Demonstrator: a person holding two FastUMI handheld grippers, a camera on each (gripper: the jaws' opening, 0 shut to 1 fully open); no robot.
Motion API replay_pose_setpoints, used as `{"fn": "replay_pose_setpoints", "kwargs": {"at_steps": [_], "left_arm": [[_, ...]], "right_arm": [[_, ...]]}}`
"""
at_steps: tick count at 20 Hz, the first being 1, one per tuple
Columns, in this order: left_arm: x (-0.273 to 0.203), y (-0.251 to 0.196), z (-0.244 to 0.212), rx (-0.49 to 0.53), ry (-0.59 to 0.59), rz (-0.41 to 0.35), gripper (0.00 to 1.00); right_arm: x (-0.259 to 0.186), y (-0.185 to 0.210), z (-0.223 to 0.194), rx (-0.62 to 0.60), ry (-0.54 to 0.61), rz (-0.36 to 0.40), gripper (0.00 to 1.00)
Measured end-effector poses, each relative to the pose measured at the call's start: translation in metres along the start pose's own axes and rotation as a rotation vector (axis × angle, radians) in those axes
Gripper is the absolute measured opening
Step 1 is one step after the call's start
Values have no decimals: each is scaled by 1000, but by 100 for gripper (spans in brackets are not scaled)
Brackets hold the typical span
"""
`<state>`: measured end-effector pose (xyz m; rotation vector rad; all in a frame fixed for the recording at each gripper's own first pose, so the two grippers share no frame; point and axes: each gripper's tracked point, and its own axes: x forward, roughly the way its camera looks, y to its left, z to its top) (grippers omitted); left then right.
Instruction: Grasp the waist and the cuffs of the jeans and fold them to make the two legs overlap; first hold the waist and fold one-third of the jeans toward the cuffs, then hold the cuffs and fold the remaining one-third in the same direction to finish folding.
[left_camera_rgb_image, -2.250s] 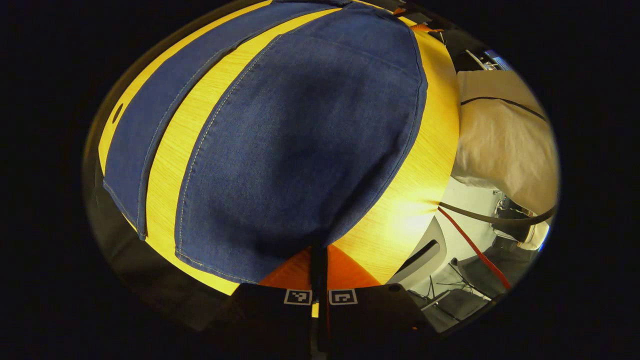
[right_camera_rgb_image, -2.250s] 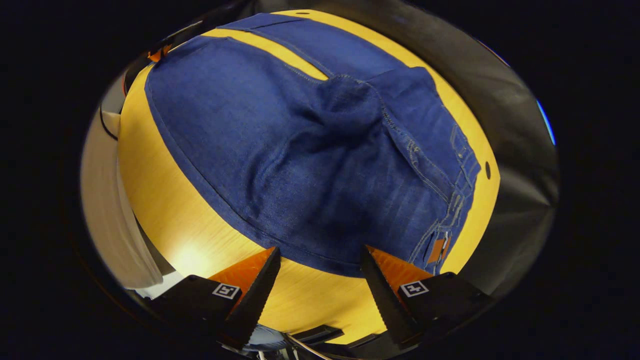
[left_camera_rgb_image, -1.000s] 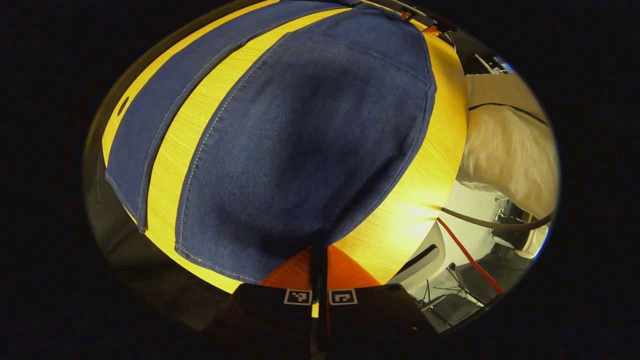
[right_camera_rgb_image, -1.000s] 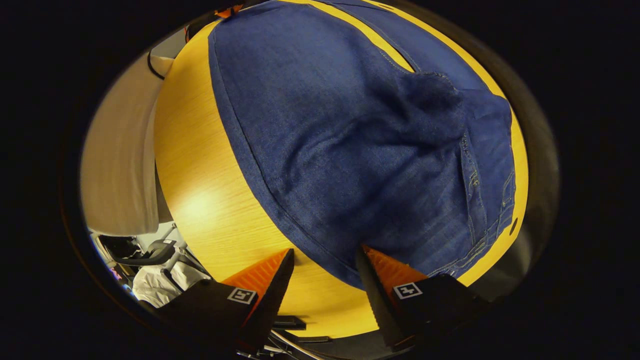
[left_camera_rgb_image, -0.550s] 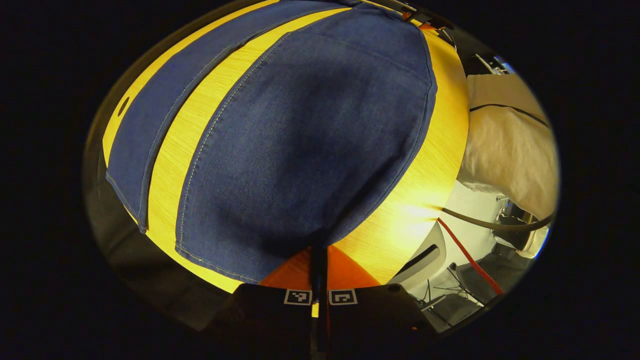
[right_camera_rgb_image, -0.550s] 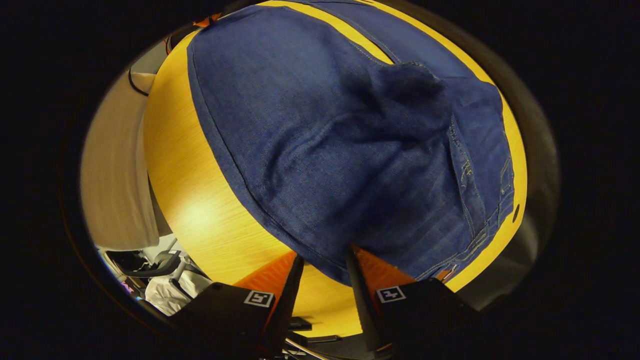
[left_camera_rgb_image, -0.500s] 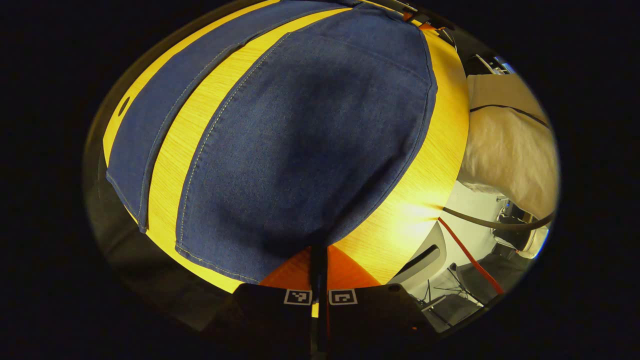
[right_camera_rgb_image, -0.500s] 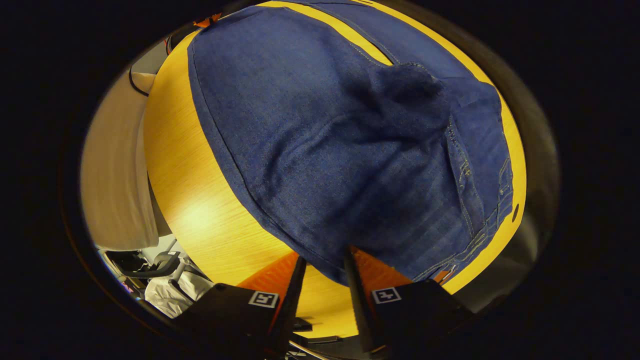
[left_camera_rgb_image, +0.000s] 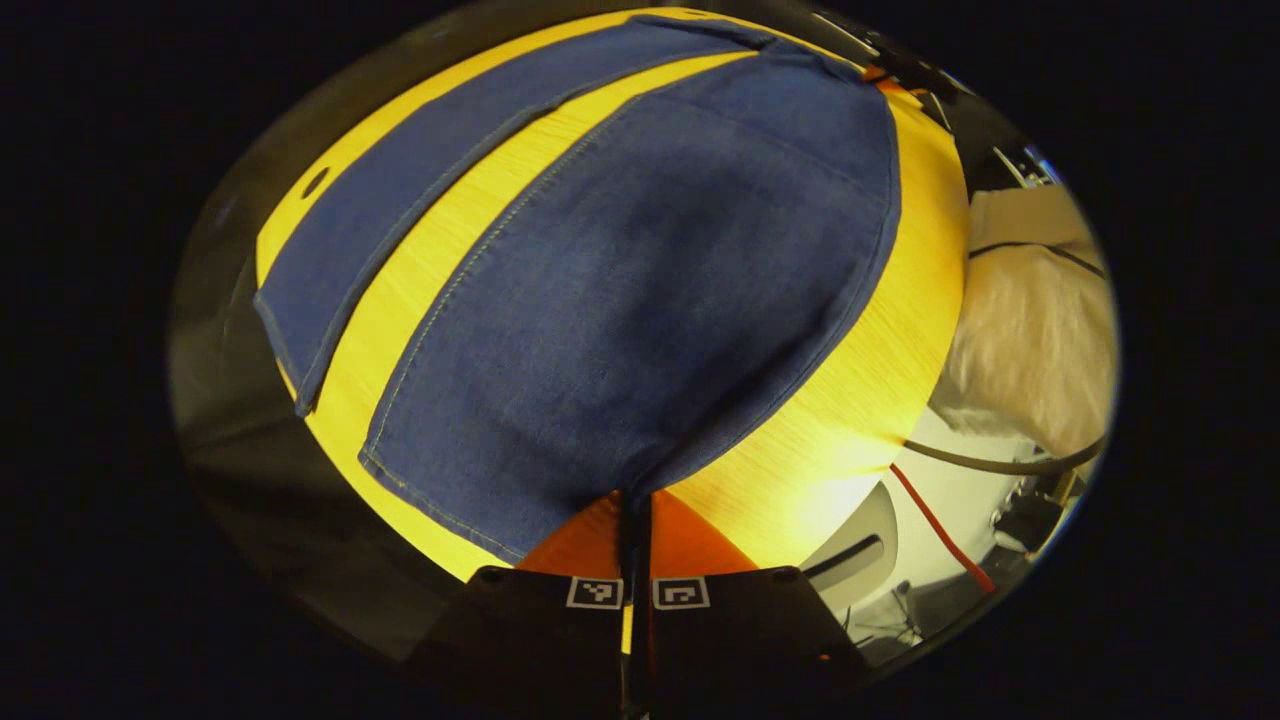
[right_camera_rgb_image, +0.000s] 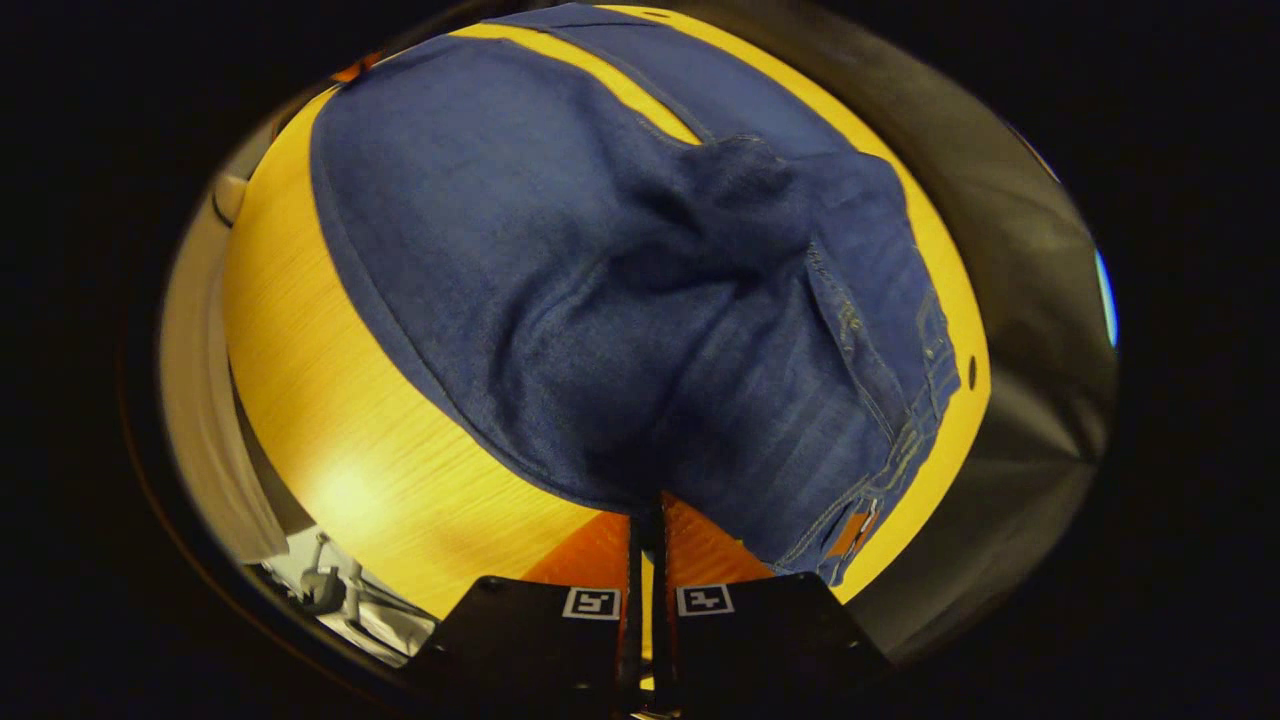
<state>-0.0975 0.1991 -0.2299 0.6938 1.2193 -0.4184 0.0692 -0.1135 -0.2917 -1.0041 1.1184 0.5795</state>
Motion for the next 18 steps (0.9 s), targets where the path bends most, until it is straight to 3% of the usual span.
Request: {"fn": "replay_pose_setpoints", "kwargs": {"at_steps": [4,9,12,18], "left_arm": [[3,0,6,-258,-108,117,0],[-1,-1,10,-406,-153,167,0],[-17,2,15,-429,-133,132,0],[-78,31,25,-389,0,148,0]], "right_arm": [[1,-2,4,290,-77,-47,3],[-6,-8,8,411,-117,-79,3],[-23,-20,12,442,-126,-50,3],[-61,-63,40,325,-94,-5,2]]}}
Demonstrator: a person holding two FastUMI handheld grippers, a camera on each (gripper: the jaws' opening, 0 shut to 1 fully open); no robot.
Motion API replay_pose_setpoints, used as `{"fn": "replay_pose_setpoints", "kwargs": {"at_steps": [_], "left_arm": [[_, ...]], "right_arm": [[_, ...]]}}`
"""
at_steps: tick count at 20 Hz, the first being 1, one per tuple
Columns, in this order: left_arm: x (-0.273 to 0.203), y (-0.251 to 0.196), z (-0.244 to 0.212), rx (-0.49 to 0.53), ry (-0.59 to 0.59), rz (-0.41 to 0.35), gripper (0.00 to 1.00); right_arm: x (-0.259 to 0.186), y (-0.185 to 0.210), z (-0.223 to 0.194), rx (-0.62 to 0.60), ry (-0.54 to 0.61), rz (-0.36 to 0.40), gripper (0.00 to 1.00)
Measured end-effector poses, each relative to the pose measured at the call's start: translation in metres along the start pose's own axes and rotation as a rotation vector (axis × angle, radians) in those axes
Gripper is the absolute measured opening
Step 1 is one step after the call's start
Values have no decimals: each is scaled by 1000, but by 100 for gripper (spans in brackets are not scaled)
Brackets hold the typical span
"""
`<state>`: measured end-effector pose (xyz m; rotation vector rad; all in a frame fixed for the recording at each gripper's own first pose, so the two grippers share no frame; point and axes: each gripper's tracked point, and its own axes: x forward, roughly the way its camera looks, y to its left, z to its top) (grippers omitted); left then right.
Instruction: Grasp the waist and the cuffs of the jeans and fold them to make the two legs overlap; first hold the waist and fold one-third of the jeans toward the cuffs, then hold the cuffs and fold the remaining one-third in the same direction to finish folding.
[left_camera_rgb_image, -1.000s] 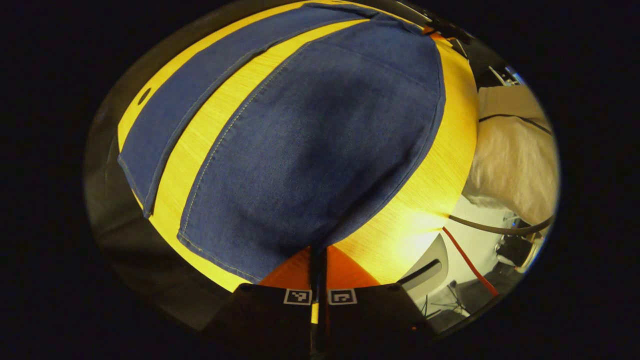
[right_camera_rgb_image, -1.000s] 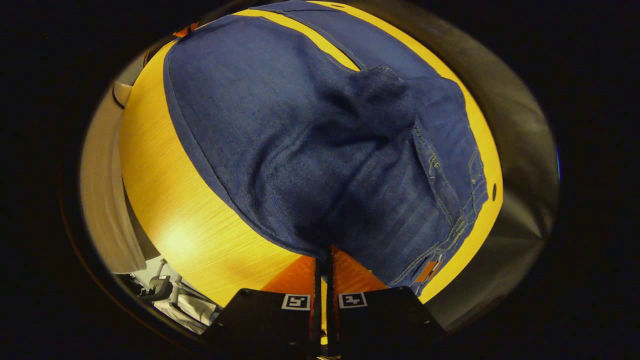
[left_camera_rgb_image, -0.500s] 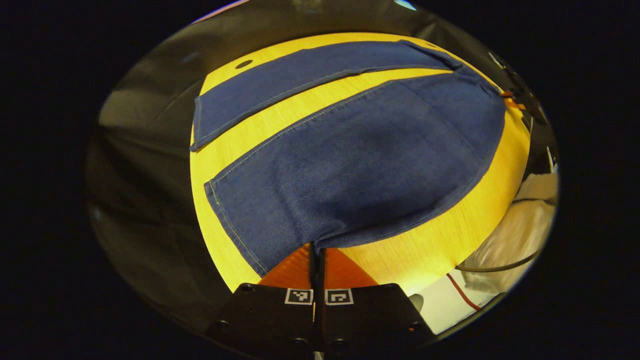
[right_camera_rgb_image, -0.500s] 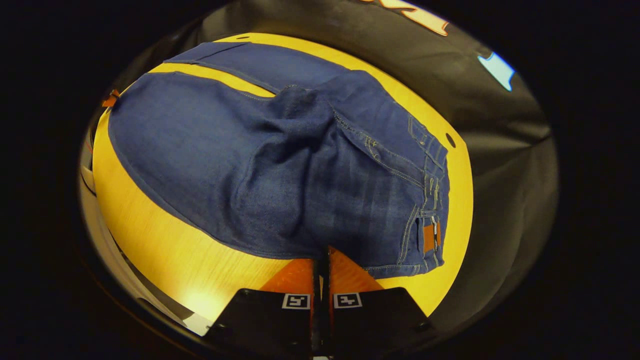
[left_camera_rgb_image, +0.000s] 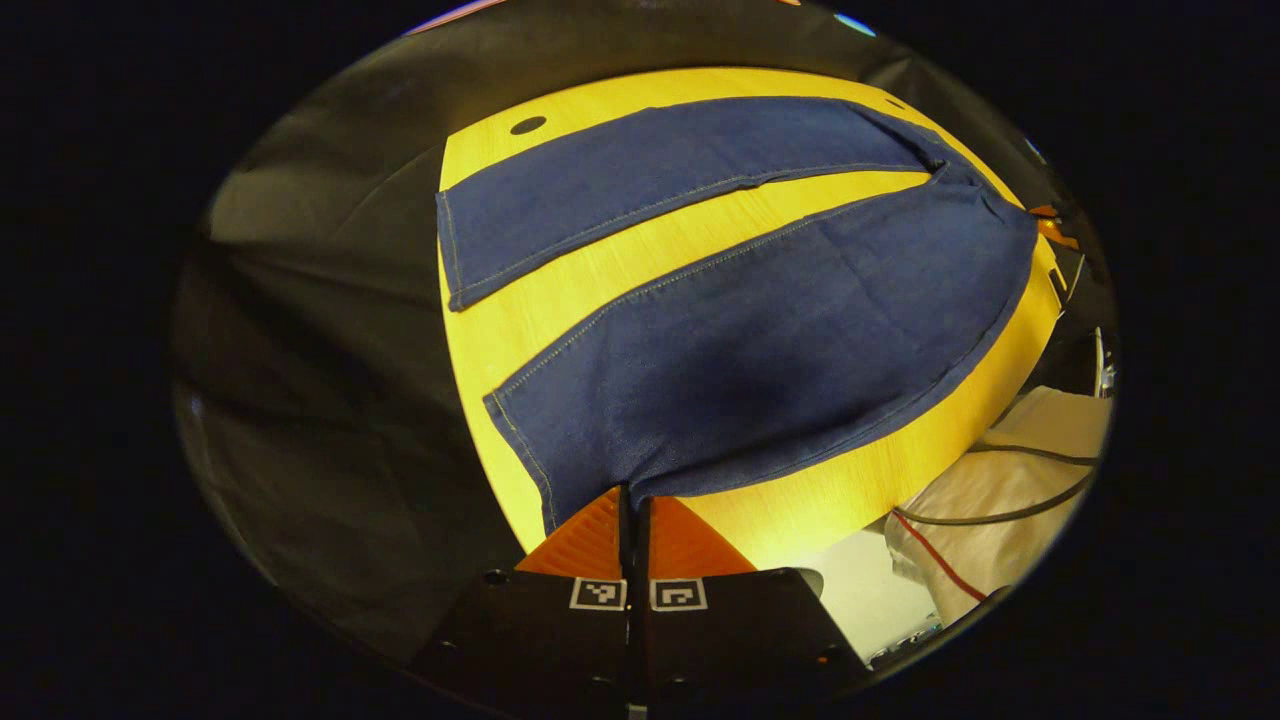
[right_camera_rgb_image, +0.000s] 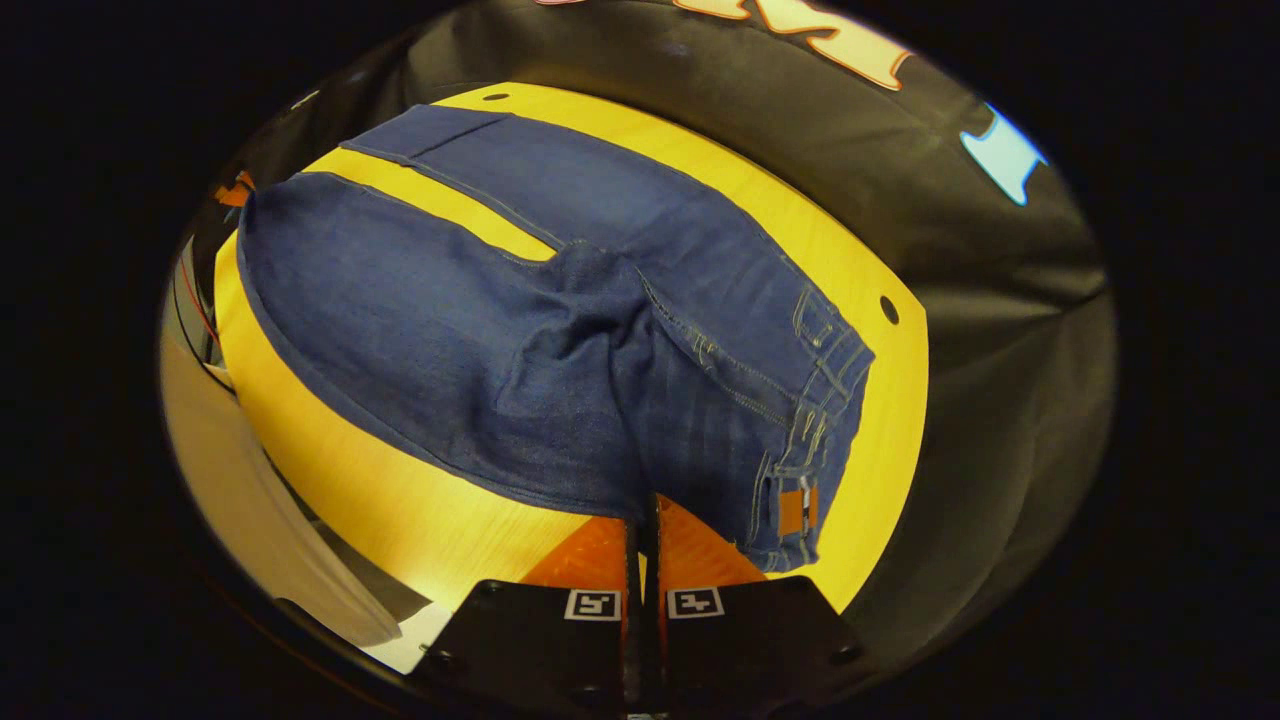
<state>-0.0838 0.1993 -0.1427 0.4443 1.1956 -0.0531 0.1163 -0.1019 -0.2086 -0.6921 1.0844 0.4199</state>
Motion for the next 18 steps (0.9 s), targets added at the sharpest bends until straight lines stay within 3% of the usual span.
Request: {"fn": "replay_pose_setpoints", "kwargs": {"at_steps": [3,8,11,14,15,18], "left_arm": [[-26,28,32,49,22,23,0],[-52,69,96,54,39,1,0],[-45,90,137,51,41,3,0],[-30,109,173,66,37,41,0],[-22,114,183,73,38,50,0],[2,126,220,47,-13,86,0]], "right_arm": [[-11,-23,36,20,25,39,2],[-17,-44,66,91,146,125,2],[-10,-64,89,206,193,177,2],[12,-87,116,308,208,172,0],[21,-91,125,335,208,173,6],[54,-104,150,445,184,163,2]]}}
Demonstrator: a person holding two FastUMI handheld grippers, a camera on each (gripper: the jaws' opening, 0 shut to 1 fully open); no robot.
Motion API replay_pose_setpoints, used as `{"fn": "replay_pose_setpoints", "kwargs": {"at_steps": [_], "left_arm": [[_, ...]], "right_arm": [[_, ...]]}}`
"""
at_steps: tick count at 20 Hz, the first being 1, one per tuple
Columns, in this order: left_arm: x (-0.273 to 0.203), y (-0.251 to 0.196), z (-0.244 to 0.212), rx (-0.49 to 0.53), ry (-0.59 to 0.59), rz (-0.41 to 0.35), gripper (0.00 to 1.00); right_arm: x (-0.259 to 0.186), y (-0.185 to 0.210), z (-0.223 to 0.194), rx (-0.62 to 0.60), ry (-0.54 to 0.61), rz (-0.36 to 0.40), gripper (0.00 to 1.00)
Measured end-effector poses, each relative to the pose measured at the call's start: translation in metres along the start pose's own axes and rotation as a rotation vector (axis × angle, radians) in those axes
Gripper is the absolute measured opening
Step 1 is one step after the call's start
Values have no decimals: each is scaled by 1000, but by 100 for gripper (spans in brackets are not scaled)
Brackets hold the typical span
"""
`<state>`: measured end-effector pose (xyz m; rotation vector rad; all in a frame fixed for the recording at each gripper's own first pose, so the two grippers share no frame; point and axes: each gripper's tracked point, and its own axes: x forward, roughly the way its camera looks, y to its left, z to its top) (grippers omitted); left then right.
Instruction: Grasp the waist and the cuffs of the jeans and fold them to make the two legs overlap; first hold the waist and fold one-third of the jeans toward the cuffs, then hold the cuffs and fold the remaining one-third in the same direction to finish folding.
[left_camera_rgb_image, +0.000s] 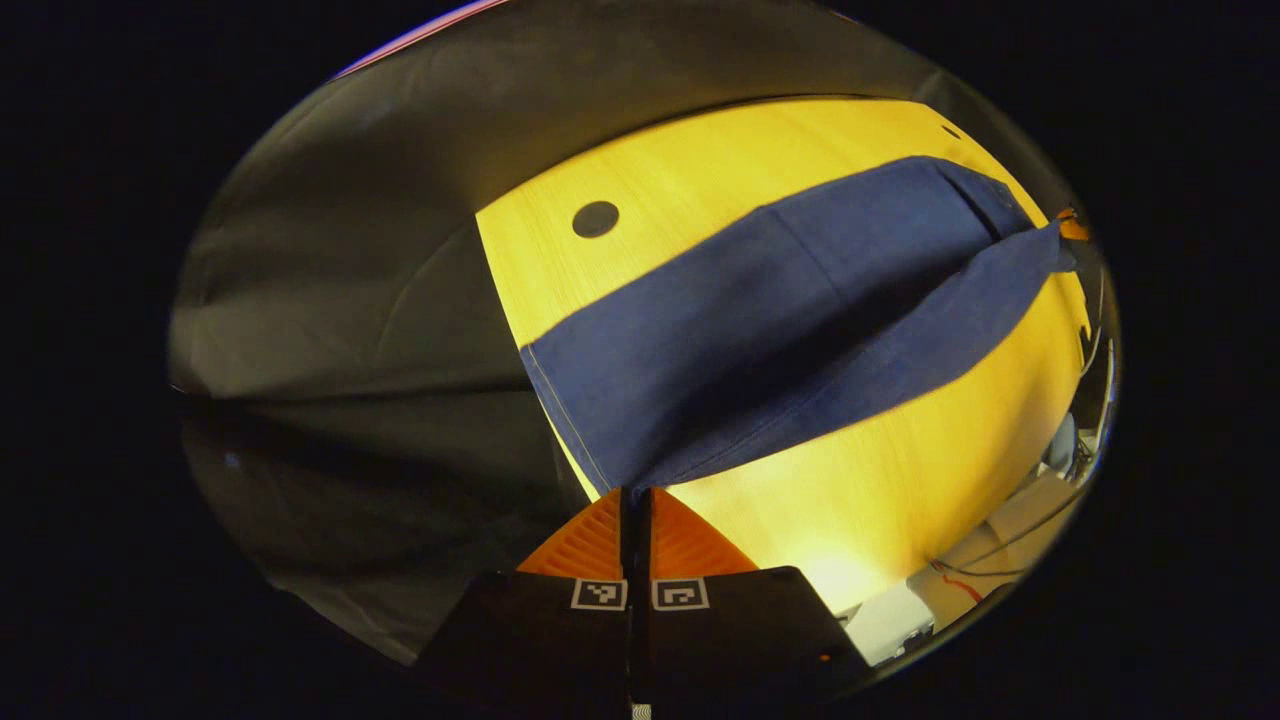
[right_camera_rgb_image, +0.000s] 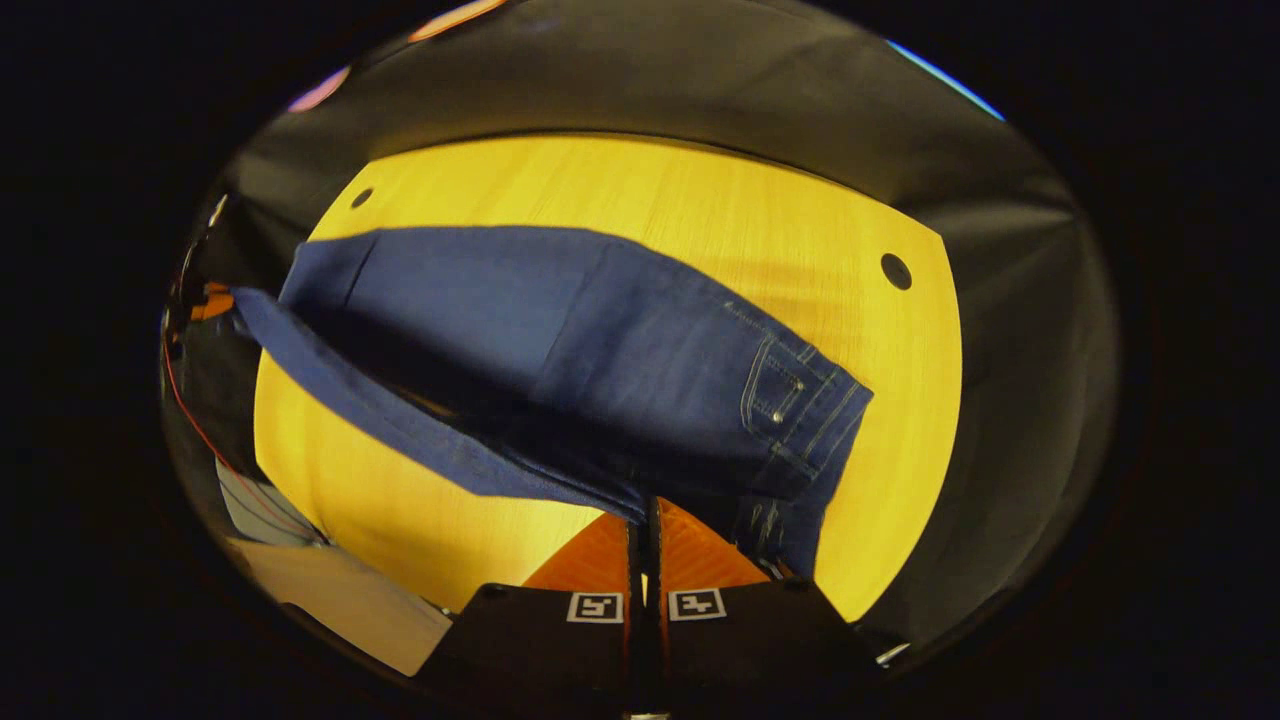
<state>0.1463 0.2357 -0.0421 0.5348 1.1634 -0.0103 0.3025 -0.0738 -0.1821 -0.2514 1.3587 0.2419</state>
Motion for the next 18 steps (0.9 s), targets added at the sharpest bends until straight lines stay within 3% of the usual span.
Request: {"fn": "replay_pose_setpoints", "kwargs": {"at_steps": [4,9,15,18], "left_arm": [[39,8,31,-75,-67,31,0],[70,24,53,-251,-170,82,0],[105,30,60,-416,-235,109,0],[107,35,73,-461,-339,149,0]], "right_arm": [[33,-9,50,107,-100,-48,2],[66,-3,114,154,-311,-101,3],[107,3,146,85,-443,-215,3],[109,1,151,93,-489,-221,3]]}}
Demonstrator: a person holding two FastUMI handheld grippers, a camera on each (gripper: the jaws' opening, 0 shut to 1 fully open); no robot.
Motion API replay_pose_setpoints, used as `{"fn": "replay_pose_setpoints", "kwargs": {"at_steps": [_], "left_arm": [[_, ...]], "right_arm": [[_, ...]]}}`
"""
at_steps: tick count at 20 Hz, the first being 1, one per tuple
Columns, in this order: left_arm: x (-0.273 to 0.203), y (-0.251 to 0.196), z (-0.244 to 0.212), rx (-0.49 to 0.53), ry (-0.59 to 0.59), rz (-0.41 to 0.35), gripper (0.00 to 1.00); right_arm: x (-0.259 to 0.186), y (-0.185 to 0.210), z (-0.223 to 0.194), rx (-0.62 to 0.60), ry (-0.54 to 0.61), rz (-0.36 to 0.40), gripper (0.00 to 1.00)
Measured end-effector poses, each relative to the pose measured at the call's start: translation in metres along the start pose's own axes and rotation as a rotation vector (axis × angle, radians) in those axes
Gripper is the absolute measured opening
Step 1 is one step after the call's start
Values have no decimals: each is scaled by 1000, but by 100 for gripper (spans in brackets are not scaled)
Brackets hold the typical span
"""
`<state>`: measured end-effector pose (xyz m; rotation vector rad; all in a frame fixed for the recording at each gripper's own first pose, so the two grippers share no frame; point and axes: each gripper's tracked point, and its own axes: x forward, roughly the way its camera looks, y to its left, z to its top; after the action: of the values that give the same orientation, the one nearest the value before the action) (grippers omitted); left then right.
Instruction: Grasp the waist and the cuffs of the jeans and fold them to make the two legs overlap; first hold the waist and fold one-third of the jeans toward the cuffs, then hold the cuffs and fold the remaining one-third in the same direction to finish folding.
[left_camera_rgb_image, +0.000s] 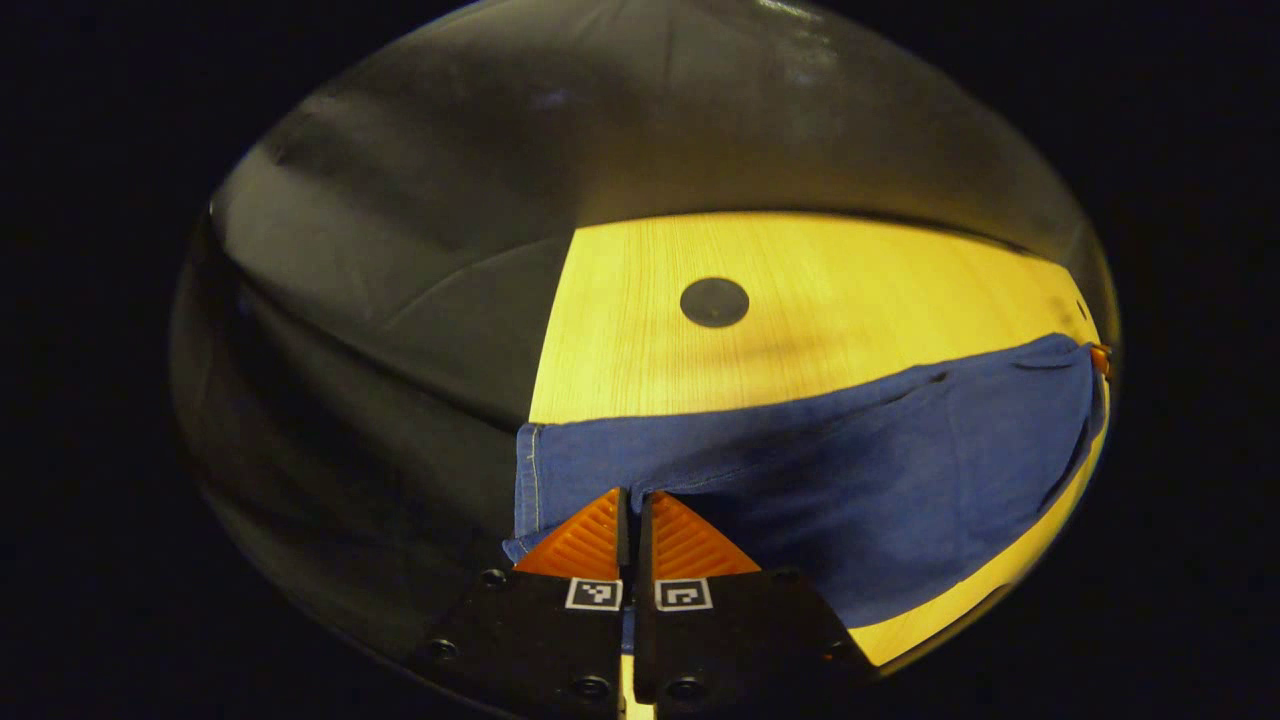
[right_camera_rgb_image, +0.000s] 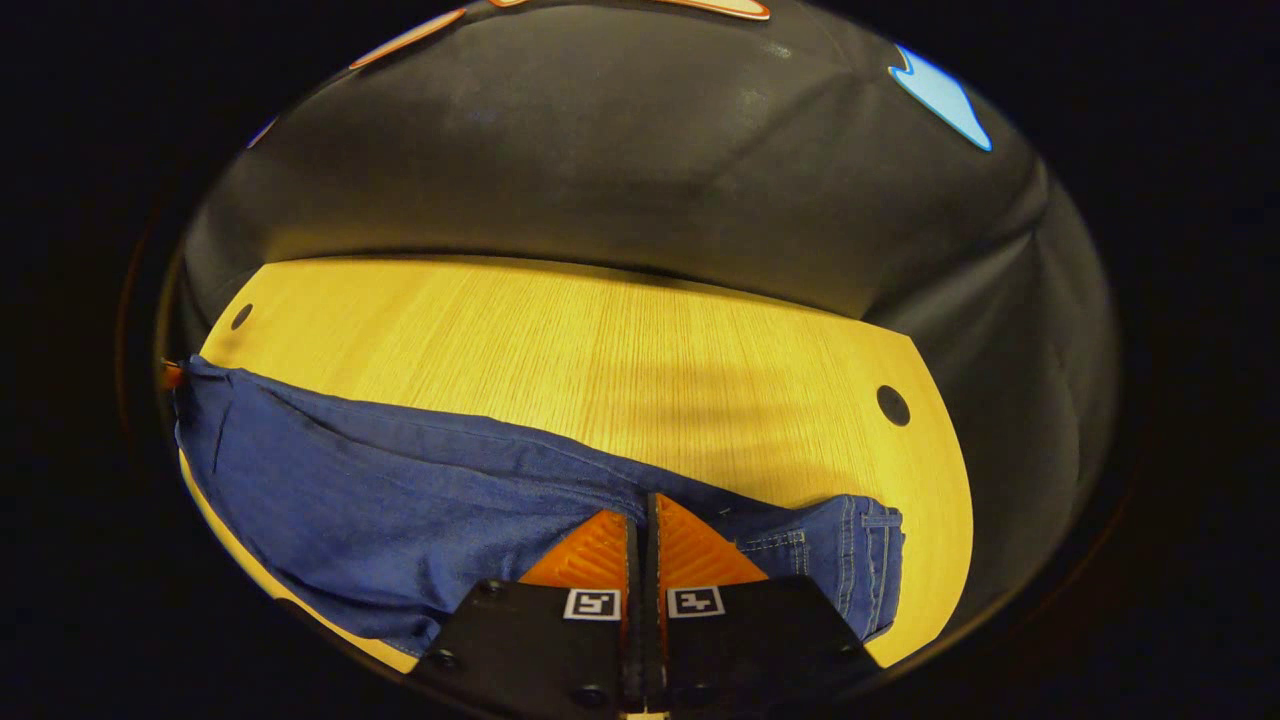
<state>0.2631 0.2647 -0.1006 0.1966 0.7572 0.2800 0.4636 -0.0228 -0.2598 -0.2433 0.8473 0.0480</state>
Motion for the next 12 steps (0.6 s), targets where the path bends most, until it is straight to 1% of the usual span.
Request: {"fn": "replay_pose_setpoints", "kwargs": {"at_steps": [1,2,3,4,5,6,7,8,9,10,12], "left_arm": [[-2,0,6,-14,-34,0,0],[-8,-2,11,-18,-57,1,9],[-14,-4,17,-24,-83,-5,13],[-16,-2,20,-25,-106,2,35],[-21,-2,24,-19,-125,6,56],[-29,-2,29,-11,-150,11,78],[-38,1,35,-2,-191,36,100],[-36,-1,42,6,-243,43,99],[-33,-2,44,8,-284,43,96],[-39,-4,47,8,-322,38,96],[-40,-3,49,3,-349,26,96]], "right_arm": [[1,1,4,26,-10,8,2],[1,0,4,49,-5,18,11],[1,-4,6,71,-7,19,12],[0,-10,7,98,-21,19,24],[-2,-14,9,132,-36,24,37],[-8,-17,11,171,-61,36,51],[-15,-19,16,226,-87,63,65],[-22,-23,19,290,-115,81,75],[-31,-30,22,350,-151,95,82],[-38,-45,22,397,-176,83,91],[-53,-78,16,431,-200,27,96]]}}
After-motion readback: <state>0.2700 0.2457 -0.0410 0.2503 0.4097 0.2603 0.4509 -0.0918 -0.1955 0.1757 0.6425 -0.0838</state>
